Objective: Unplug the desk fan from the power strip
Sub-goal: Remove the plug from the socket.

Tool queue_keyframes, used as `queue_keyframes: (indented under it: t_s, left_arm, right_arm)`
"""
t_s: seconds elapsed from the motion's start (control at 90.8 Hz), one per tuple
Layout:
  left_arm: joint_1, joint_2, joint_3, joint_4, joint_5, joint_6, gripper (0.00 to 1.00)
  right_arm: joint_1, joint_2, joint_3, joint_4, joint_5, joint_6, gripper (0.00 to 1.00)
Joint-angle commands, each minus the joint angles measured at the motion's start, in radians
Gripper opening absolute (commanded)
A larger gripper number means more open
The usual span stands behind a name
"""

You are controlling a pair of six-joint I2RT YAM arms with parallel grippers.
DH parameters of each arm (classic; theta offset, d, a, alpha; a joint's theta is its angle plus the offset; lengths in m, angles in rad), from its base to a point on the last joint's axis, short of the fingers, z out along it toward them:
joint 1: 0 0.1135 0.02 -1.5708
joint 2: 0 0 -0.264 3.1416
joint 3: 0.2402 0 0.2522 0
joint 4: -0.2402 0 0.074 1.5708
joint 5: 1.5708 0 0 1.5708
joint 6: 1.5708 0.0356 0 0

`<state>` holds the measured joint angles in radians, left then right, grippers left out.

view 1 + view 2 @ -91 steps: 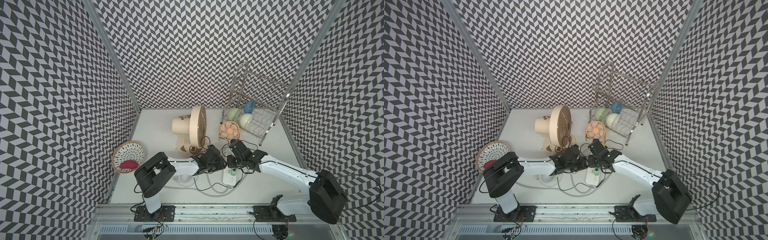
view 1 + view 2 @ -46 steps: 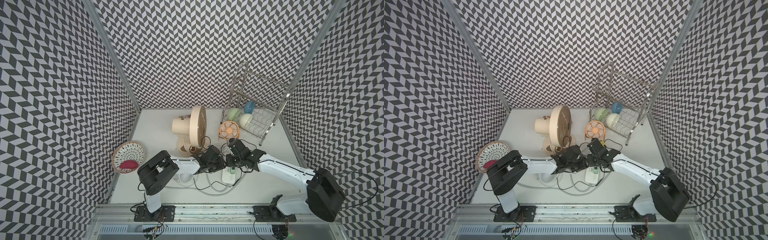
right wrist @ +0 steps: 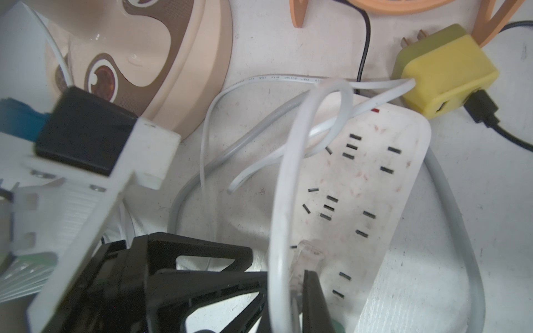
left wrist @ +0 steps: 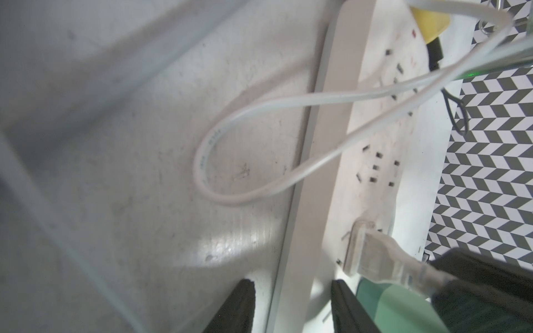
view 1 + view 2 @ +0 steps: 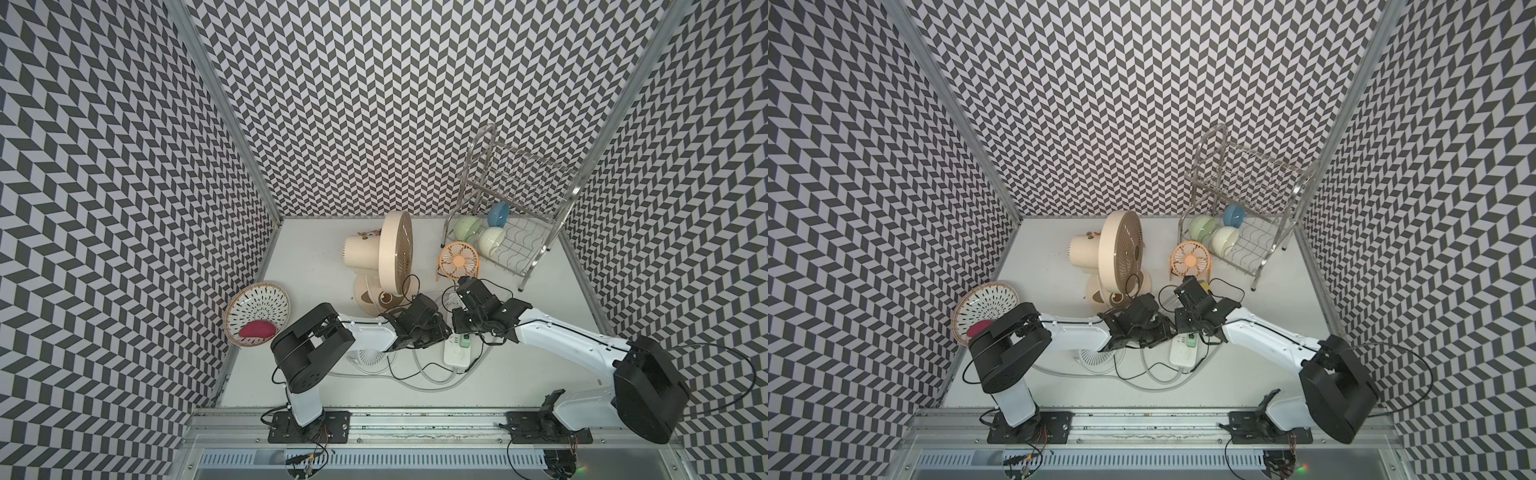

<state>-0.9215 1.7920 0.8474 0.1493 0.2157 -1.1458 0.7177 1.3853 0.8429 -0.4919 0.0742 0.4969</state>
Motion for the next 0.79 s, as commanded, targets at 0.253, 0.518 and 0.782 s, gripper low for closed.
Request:
queue_keyframes:
  t_s: [0.253, 0.518, 0.782]
  left_arm:
    - [0.006, 0.071, 0.018, -0.132, -0.015, -0.038, 0.38]
    - [0.004, 0.117, 0.061, -0.186, -0.007, -0.033, 0.39]
    - [0.005, 0.121, 0.053, -0.2, -0.006, -0.051, 0.39]
  right_arm:
    - [0.048, -0.068, 0.056, 0.173, -0.072, -0.005, 0.0]
    - [0.054, -0.044, 0.046, 0.205, -0.041, -0.006, 0.0]
    - [0.065, -0.145, 0.003, 0.285, 0.053, 0.027, 0.01]
